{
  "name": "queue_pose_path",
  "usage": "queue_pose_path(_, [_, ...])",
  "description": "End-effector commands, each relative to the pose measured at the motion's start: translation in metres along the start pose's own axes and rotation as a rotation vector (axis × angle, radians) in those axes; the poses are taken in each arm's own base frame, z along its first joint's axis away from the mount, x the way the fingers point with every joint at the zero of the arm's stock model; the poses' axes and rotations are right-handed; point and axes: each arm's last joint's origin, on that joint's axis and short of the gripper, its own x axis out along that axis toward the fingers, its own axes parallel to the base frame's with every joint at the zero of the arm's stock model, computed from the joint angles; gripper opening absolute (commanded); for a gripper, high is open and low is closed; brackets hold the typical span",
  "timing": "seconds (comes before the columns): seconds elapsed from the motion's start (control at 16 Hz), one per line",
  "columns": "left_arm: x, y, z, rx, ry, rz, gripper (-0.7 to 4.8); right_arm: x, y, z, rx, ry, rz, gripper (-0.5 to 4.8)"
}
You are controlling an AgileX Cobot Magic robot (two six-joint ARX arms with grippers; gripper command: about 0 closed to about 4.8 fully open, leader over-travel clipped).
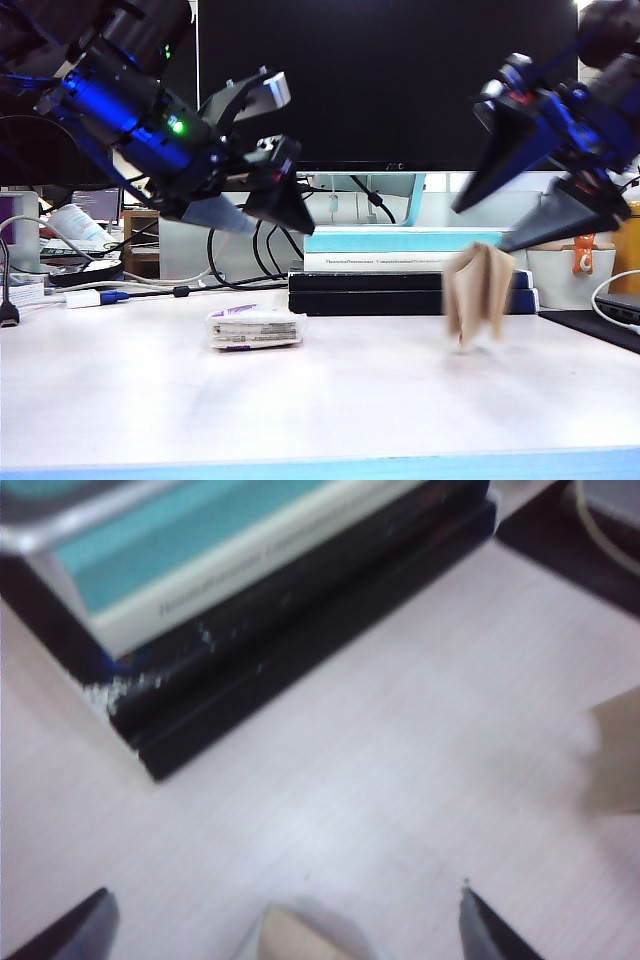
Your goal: Pick up a packet of tissues from the table with the left hand, then take a tissue from it with the right hand.
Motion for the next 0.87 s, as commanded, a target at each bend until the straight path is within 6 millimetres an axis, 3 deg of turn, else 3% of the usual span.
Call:
queue_pose_path(0.06, [-0.003,0.000,0.003,-0.007,-0.012,-0.004,4.79,-0.002,-0.003,0.000,0.048,-0.001,-0.117,3.12])
queue_pose_path(0.25, [-0.003,-0.001,0.004,-0.021,-0.018,-0.026,4.79,-0.002,0.003,-0.001,0.030,0.008,0.085,3.56])
queue_pose_path(0.31, [-0.003,-0.001,0.004,-0.021,-0.022,-0.030,4.79,-0.002,0.002,0.001,0.034,-0.003,0.067,4.79])
queue_pose_path(0.75, [-0.004,-0.002,0.005,-0.067,-0.029,-0.049,4.79,-0.001,-0.001,-0.004,0.059,0.038,-0.052,4.79])
queue_pose_path(0.87, [-0.010,-0.005,0.012,-0.051,-0.078,-0.159,4.79,-0.003,0.007,-0.001,0.017,0.012,0.261,4.79])
